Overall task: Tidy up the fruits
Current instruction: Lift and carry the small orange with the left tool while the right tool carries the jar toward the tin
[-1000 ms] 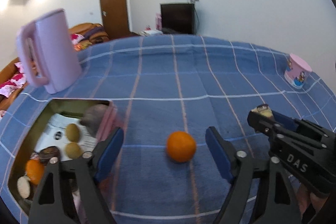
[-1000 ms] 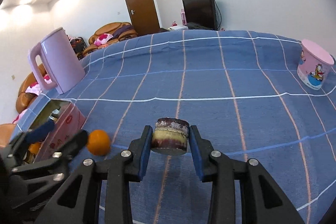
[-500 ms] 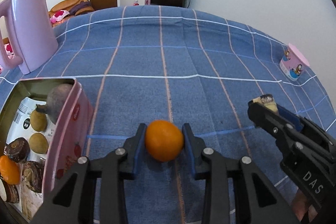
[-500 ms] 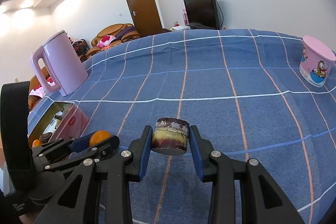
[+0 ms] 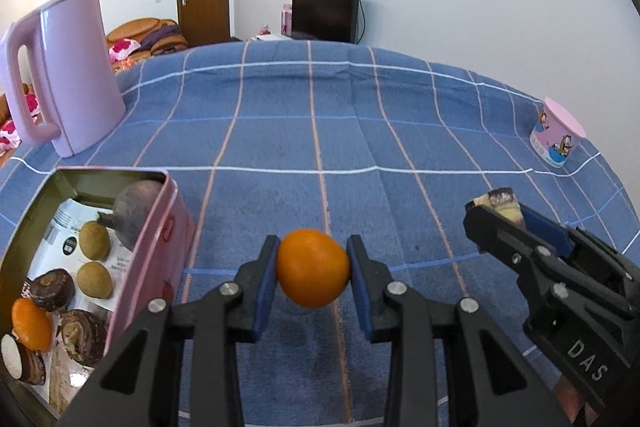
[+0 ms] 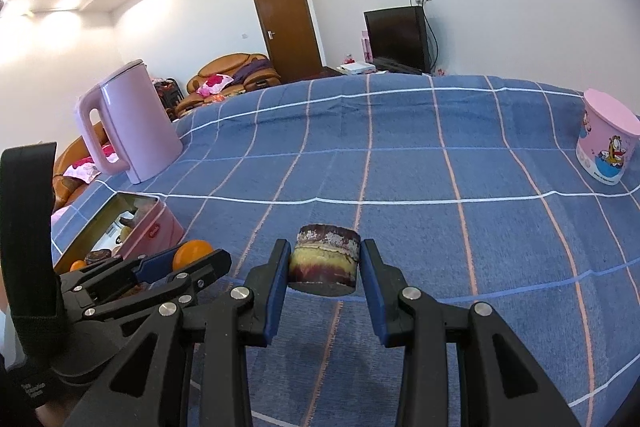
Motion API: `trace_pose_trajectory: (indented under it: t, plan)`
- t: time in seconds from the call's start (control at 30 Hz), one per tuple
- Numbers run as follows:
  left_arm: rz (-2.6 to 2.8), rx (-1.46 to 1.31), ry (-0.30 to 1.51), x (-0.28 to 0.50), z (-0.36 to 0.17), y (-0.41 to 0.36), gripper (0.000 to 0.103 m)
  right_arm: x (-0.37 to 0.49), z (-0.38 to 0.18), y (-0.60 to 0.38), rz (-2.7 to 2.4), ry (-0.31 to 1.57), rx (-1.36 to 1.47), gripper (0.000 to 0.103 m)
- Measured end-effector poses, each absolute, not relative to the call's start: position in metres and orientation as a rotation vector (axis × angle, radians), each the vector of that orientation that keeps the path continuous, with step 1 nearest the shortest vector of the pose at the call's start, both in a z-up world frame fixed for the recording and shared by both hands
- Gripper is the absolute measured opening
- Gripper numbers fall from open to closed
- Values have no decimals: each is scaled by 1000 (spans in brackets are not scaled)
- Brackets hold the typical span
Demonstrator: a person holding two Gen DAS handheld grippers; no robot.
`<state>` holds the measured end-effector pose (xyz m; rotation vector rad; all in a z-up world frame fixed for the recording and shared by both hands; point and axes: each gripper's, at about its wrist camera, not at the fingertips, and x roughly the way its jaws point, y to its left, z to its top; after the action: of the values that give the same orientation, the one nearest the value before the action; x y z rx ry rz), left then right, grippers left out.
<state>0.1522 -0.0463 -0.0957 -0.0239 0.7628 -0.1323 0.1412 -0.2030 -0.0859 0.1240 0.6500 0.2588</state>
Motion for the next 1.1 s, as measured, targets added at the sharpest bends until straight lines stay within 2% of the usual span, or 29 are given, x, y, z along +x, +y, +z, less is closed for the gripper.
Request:
trace_pose_trajectory:
  t: [1.1]
  plan:
    - [-71,6,577,126,-76,-46,35,119,-74,-209,249,526,111,37]
